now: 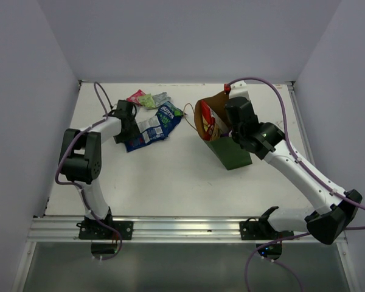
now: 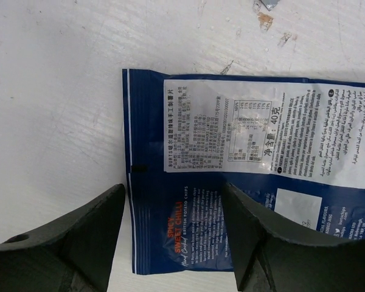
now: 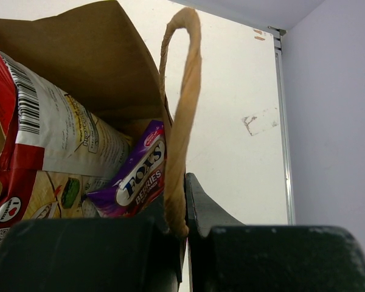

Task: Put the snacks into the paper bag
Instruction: Pick up the snack from the center of the board.

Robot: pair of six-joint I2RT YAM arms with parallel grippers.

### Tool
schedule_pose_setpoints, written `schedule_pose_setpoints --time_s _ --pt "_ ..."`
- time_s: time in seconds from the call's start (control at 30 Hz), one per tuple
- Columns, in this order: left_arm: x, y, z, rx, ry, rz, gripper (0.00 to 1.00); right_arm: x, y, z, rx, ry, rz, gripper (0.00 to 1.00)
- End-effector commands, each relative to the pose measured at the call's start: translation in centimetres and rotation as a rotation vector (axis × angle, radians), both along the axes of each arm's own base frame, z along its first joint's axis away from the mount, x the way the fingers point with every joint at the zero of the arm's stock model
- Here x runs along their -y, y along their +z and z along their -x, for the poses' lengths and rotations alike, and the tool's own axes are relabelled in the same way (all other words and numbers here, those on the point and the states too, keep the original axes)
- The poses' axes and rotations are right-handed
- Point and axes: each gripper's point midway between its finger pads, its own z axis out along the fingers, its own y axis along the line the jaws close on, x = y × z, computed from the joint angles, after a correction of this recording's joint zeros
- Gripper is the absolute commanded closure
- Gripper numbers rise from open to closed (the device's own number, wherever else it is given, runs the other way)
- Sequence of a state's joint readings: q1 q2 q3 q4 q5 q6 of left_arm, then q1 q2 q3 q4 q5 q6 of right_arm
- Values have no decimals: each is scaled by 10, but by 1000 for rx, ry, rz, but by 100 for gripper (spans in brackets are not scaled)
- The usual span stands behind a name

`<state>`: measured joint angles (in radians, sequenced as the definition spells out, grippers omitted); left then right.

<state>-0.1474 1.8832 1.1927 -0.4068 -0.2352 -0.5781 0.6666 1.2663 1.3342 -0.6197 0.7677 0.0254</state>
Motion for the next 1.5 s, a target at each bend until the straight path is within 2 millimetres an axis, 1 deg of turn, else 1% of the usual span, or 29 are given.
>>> schedule_pose_setpoints --time_s 0.0,0.2,0.23,0.27,0.3,0.33,0.4,0.43,0.5,0.53,0.63,0.67,0.73,0.77,0.83,0.87,0.93,0.97,1.03,1.07,1.13,1.17,1.2,1.23,1.33,1.47 --pt "-7 -22 16 -98 -6 -51 32 4 19 2 68 -19 -34 100" --pt "-5 -42 33 -188 -19 -51 47 5 18 2 67 -20 -37 100" --pt "-4 -43 35 -195 -23 -46 52 4 18 2 68 -20 -37 100" --pt "-3 -46 37 -205 -25 -40 54 5 18 2 69 -22 -39 100" --pt "-3 -50 42 -219 -25 -41 59 4 17 2 69 -20 -39 100" --pt "-2 -51 43 -224 -28 -39 67 5 17 2 68 -20 -37 100" --pt "-2 -54 47 -234 -30 -38 73 4 17 2 69 -19 -40 100" --pt "-2 -55 49 -237 -30 -35 81 4 17 2 68 -18 -38 100" --pt "-2 -56 51 -240 -32 -36 90 4 17 2 66 -17 -38 100" --pt "-2 -55 51 -237 -32 -35 99 4 18 2 70 -16 -42 100" --pt "1 -45 48 -201 -36 -15 100 4 18 2 67 -16 -41 100" --pt "4 -35 44 -166 -39 0 100 4 19 2 67 -15 -41 100" --pt "6 -23 39 -130 -44 20 100 3 19 3 68 -12 -44 100" --pt "10 -10 34 -93 -49 44 100 4 20 3 69 -14 -44 100" --pt "14 4 30 -55 -56 75 100 4 20 3 68 -13 -46 100" --pt "19 19 25 -11 -66 109 100 4 21 3 69 -12 -49 100" --pt "22 34 19 35 -65 147 100 3 22 3 70 -10 -51 100" --pt "26 49 16 73 -74 181 100 3 23 3 72 -11 -53 100" --pt "33 64 12 121 -83 224 100 3 24 3 74 -10 -57 100" --pt "38 77 11 154 -101 264 100 3 25 3 76 -9 -59 100" --pt "44 92 7 205 -111 305 100 2 26 3 80 -6 -64 100" --pt "50 104 8 234 -135 341 100 2 27 3 83 -6 -66 100" --pt "54 111 7 254 -141 366 100 2 28 3 86 -4 -68 100" --pt "62 121 5 281 -170 409 100 2 29 3 89 -5 -67 100" --pt "73 148 3 359 -203 484 100 0 31 2 90 6 -72 100" --pt "94 188 9 437 -270 630 100 -3 32 2 88 23 -81 100"
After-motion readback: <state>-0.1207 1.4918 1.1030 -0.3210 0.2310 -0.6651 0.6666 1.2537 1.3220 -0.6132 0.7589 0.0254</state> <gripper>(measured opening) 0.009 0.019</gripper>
